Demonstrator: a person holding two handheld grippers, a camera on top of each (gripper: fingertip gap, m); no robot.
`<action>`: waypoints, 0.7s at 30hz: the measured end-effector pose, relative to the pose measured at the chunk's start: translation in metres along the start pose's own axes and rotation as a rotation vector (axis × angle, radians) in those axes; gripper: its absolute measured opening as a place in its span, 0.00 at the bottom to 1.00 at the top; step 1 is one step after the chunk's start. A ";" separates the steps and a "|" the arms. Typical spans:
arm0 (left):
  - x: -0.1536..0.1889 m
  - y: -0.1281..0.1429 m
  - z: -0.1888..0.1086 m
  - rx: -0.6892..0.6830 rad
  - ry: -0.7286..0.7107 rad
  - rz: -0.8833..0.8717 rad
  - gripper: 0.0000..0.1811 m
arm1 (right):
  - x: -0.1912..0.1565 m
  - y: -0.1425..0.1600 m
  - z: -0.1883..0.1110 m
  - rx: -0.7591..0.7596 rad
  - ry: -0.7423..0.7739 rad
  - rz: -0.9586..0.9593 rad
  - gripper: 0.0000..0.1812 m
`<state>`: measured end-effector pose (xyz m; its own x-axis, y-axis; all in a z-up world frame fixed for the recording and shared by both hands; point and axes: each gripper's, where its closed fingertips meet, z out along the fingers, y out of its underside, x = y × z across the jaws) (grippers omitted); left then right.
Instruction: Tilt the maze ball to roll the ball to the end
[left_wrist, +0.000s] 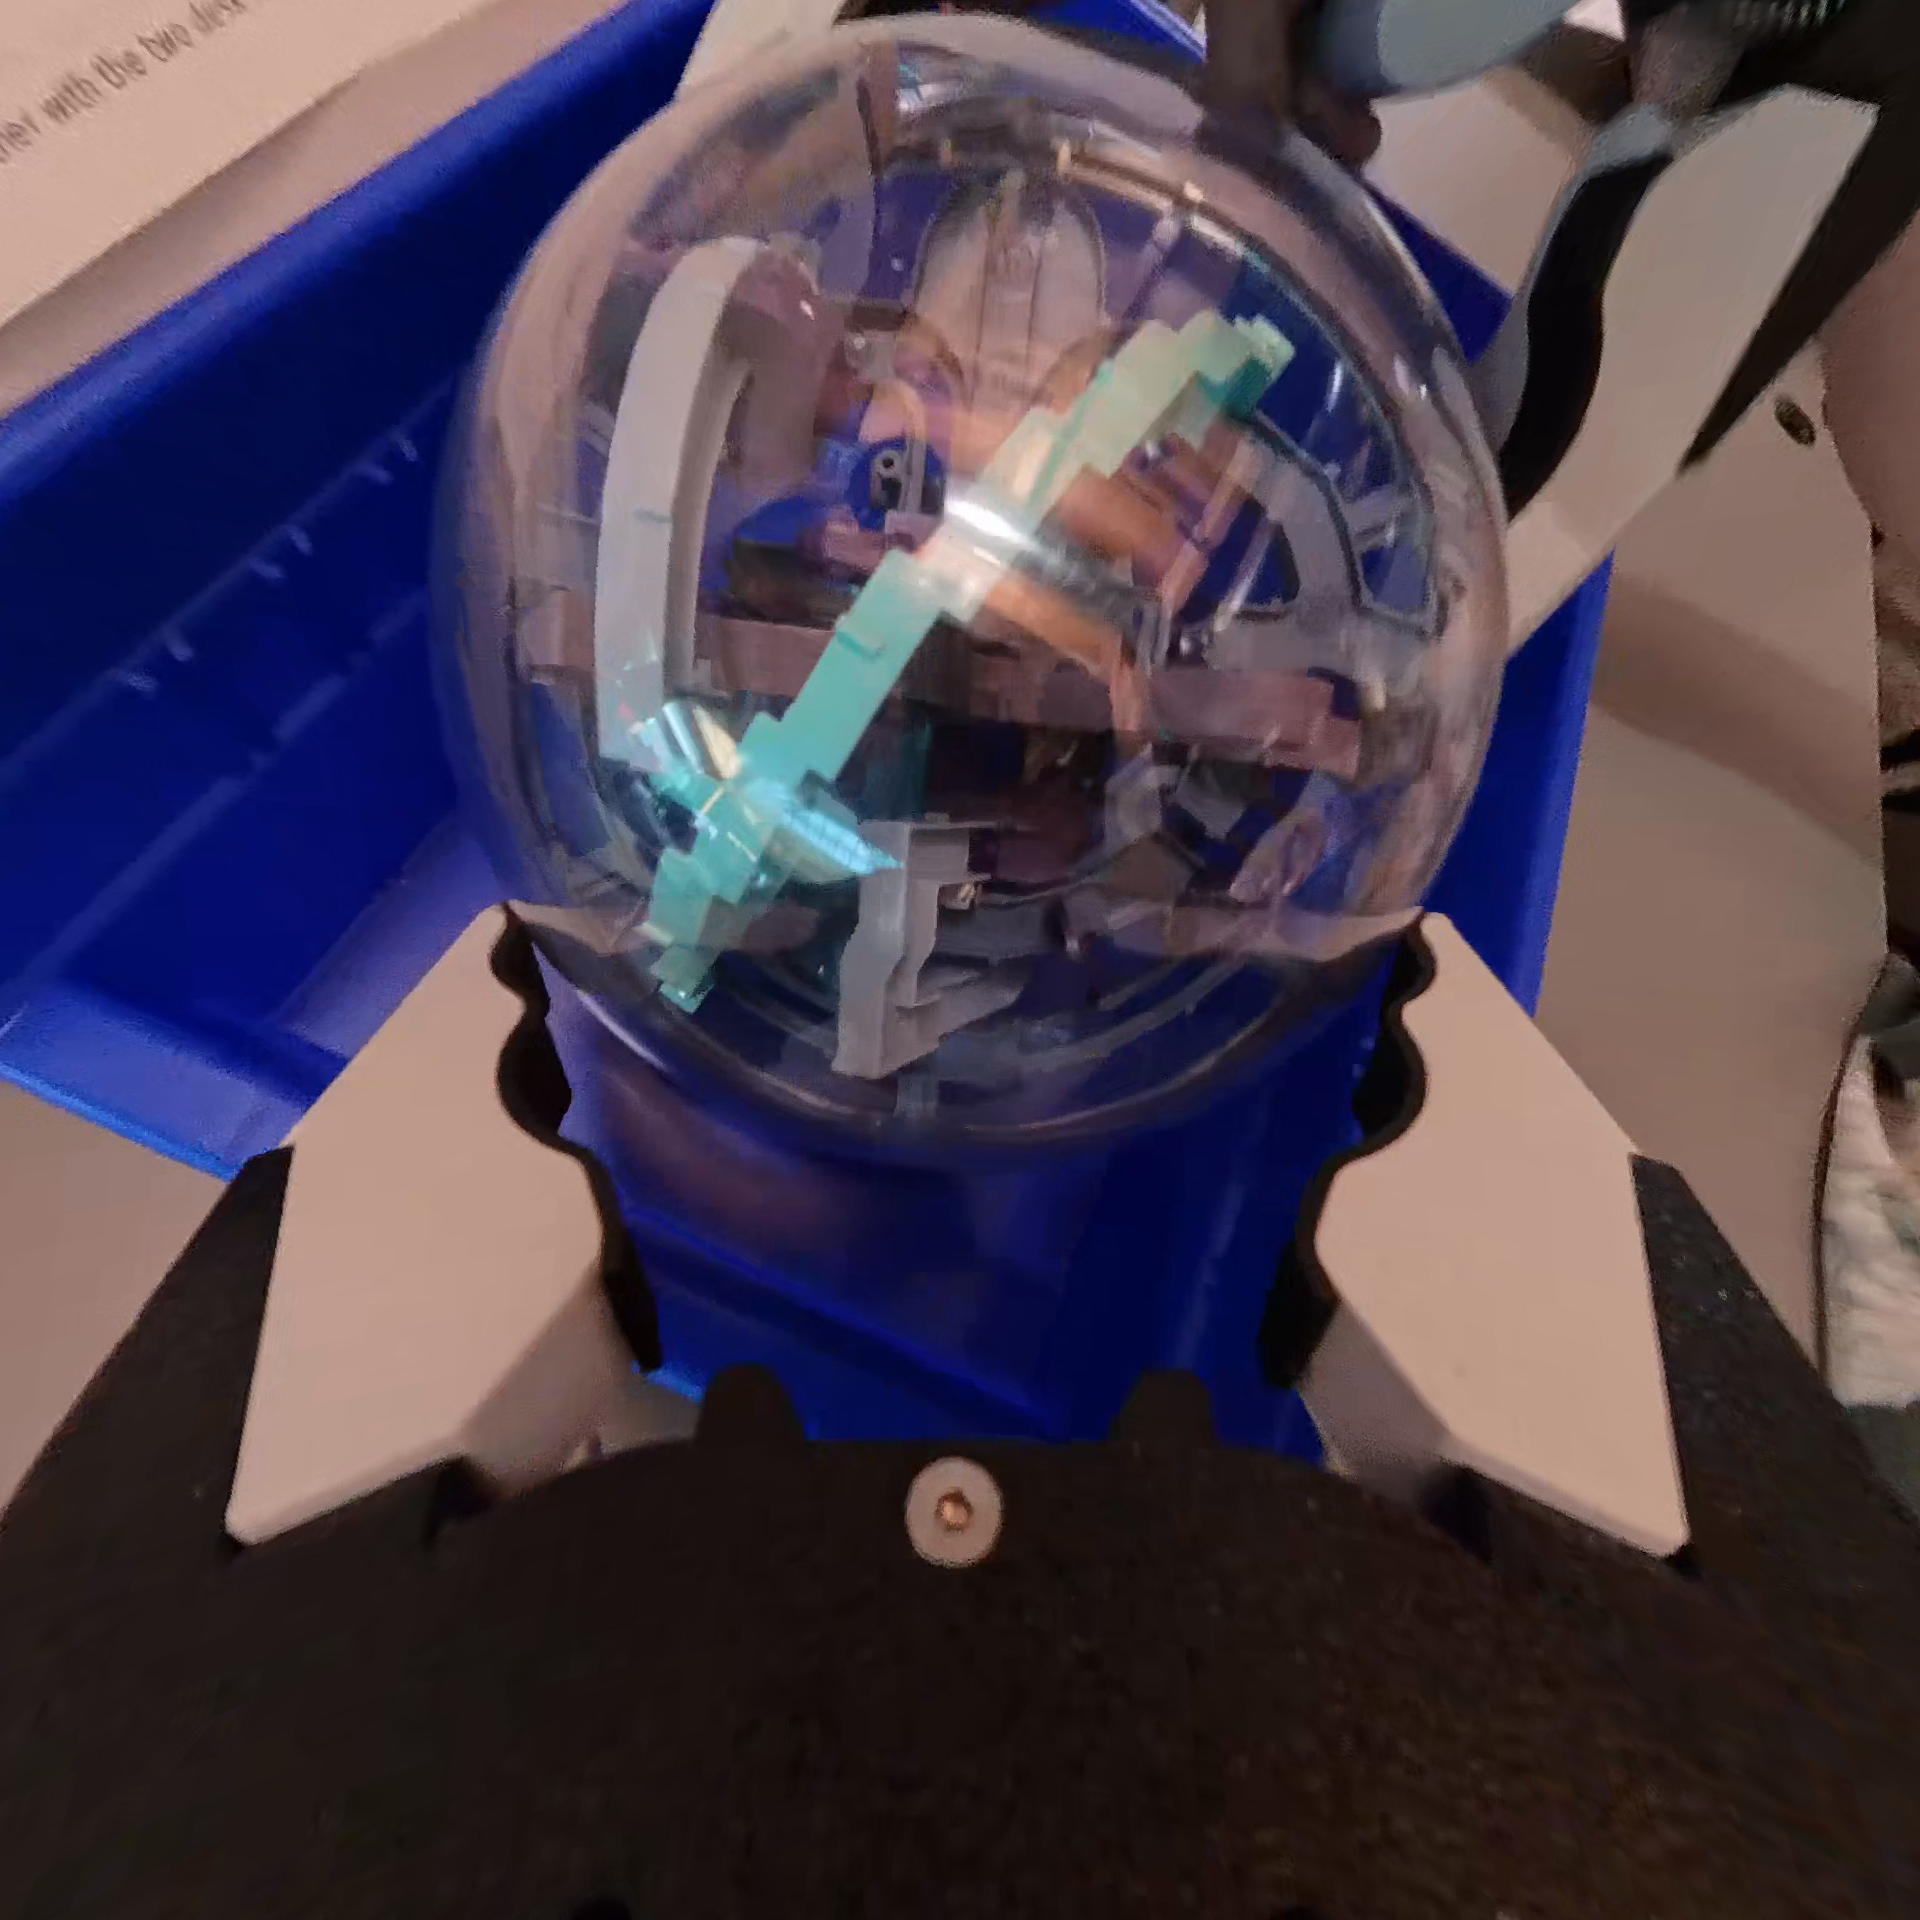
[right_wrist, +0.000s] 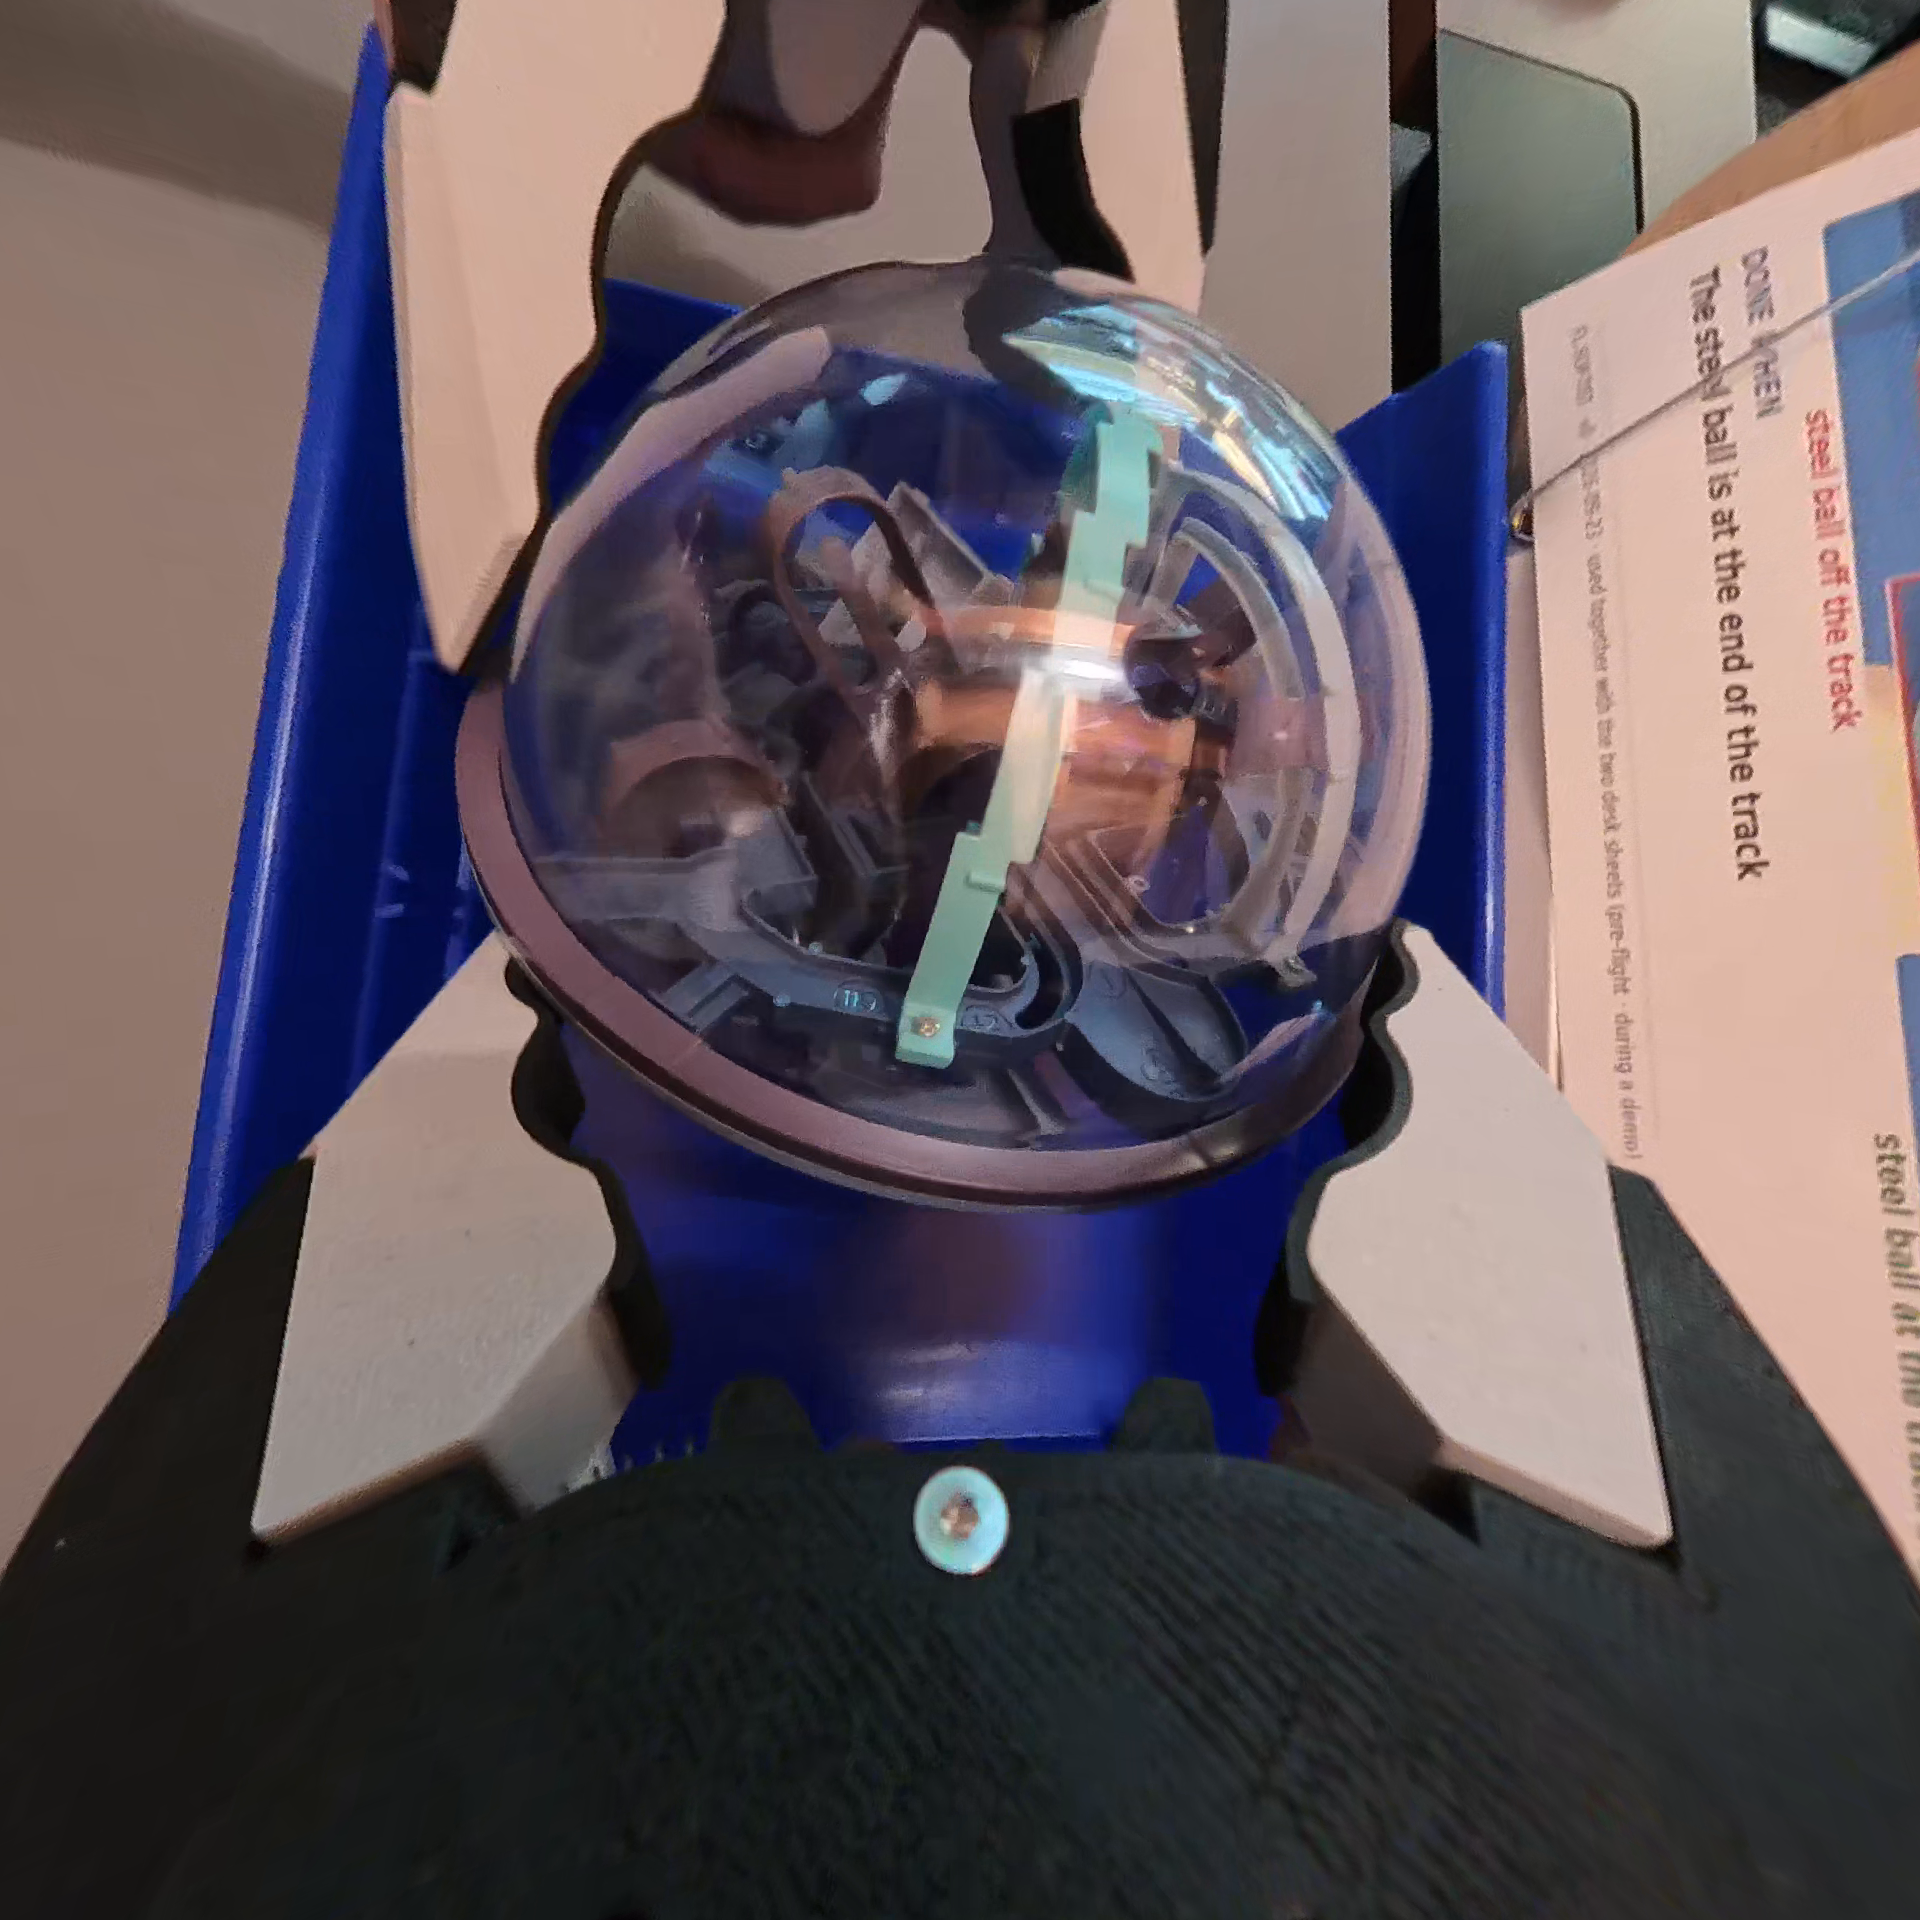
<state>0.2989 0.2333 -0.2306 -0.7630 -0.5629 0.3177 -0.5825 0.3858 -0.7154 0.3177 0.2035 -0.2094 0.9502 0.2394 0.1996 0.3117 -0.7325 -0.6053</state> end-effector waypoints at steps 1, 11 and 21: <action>-0.001 -0.004 0.003 0.003 -0.006 -0.036 0.86 | 0.002 0.000 0.001 0.009 0.000 0.030 0.83; -0.001 -0.009 0.011 -0.054 0.016 -0.168 0.87 | 0.007 0.004 0.005 0.004 0.012 0.152 0.87; 0.003 -0.012 0.018 0.066 0.038 -0.088 0.87 | 0.003 0.005 0.001 -0.005 0.095 0.133 0.87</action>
<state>0.3086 0.2138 -0.2321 -0.7205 -0.5641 0.4033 -0.6288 0.2864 -0.7229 0.3221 0.2012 -0.2125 0.9786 0.0785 0.1902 0.1827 -0.7572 -0.6271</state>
